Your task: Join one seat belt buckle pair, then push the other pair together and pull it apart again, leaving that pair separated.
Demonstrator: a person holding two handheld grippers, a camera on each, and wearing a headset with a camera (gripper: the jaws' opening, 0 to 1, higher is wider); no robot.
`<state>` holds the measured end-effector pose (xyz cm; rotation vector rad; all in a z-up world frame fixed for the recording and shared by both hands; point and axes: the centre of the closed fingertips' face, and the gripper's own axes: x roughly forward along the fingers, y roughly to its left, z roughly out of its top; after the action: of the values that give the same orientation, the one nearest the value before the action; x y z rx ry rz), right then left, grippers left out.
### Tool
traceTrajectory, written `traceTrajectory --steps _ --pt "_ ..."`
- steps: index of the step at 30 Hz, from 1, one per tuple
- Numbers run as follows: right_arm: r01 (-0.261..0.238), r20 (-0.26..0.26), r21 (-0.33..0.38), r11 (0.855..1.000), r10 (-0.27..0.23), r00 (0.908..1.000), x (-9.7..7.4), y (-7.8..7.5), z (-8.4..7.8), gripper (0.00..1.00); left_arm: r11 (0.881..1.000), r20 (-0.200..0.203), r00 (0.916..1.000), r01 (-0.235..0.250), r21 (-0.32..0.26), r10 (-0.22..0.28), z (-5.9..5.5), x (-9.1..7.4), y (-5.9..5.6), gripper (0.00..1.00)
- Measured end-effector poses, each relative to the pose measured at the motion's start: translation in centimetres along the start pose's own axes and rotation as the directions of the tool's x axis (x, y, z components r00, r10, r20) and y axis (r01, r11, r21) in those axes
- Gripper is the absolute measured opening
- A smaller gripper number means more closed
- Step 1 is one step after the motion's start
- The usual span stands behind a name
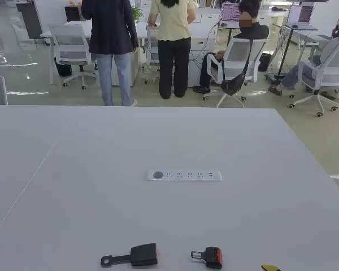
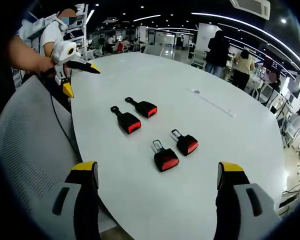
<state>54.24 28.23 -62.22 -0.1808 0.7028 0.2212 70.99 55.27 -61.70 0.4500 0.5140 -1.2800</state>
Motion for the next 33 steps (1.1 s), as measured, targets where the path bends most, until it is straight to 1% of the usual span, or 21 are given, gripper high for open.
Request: traceTrajectory --steps 8,12,16,18,20,22,26,33 --pt "-0.008 -0.002 -0.007 1.0 0.008 1.0 -0.17 0.44 -0.03 0.98 1.0 0.003 1.0 0.004 0.005 -0.004 0.21 0.1 -0.16 0.99" --pt "-0.007 -0.005 -0.011 1.0 0.007 1.0 -0.39 0.34 -0.16 0.98 1.0 0.002 1.0 0.01 0.011 -0.01 0.29 0.2 -0.33 0.99" --pt "-0.004 -0.003 -0.01 1.0 0.004 1.0 -0.54 0.11 -0.23 0.98 1.0 0.003 1.0 0.008 0.013 -0.008 0.37 0.1 -0.26 0.99" --pt "-0.008 -0.007 -0.016 1.0 0.008 0.9999 -0.52 0.22 -0.28 0.98 1.0 0.0 1.0 0.009 0.017 -0.009 0.34 0.06 -0.33 0.99" --pt "-0.014 -0.011 -0.02 1.0 0.014 0.9998 -0.46 0.37 -0.34 0.98 0.999 -0.012 0.9998 0.015 0.03 -0.015 0.11 0.08 -0.43 0.99" --pt "-0.017 -0.01 -0.027 0.999 0.017 0.9998 -0.43 0.47 -0.24 0.98 1.0 -0.013 0.9998 0.017 0.023 -0.017 0.16 0.07 -0.62 1.0" --pt "-0.018 -0.006 -0.029 0.999 0.018 0.9998 -0.3 0.51 -0.01 0.98 1.0 -0.005 0.9999 0.013 0.006 -0.013 0.26 -0.01 -0.62 0.99" --pt "-0.025 -0.007 -0.04 0.999 0.025 0.9997 -0.09 0.66 0.32 0.98 1.0 -0.016 0.9998 0.011 0.019 -0.01 0.02 -0.1 -0.44 1.0"
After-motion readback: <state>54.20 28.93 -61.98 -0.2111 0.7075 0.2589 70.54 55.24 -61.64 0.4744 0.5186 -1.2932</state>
